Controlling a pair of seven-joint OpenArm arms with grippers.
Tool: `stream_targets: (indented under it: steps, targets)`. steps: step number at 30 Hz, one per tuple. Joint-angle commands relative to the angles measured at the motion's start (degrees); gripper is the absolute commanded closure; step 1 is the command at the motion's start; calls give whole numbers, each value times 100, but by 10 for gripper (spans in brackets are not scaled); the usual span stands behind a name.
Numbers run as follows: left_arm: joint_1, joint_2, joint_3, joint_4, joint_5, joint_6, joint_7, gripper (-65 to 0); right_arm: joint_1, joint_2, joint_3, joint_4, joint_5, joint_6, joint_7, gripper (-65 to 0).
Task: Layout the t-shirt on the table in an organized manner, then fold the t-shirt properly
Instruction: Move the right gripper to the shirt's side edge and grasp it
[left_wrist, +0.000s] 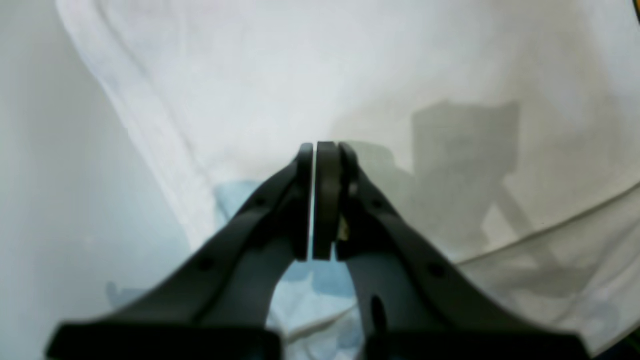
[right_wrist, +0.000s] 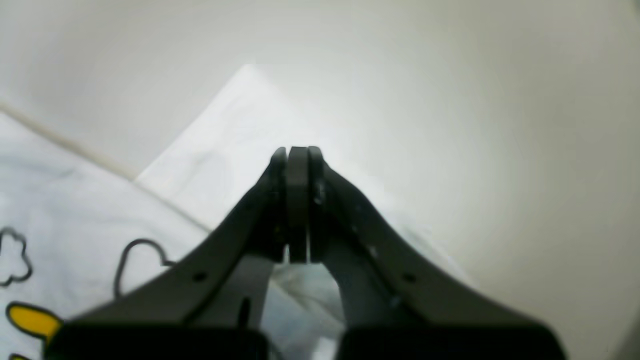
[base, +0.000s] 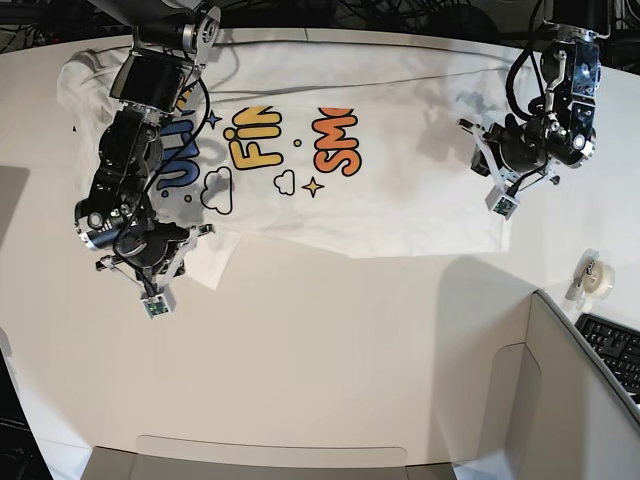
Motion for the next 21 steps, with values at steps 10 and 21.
stream_targets:
  steps: [10,21]
  targets:
    - [-51,-95,43,-19,-27,0,-72,0,171,246,-645,-1431,36,-575,1319,0]
    - [-16,-95,52,-19,-27,0,-72,0,769,721,-654,-2732,36,-584,1899,0]
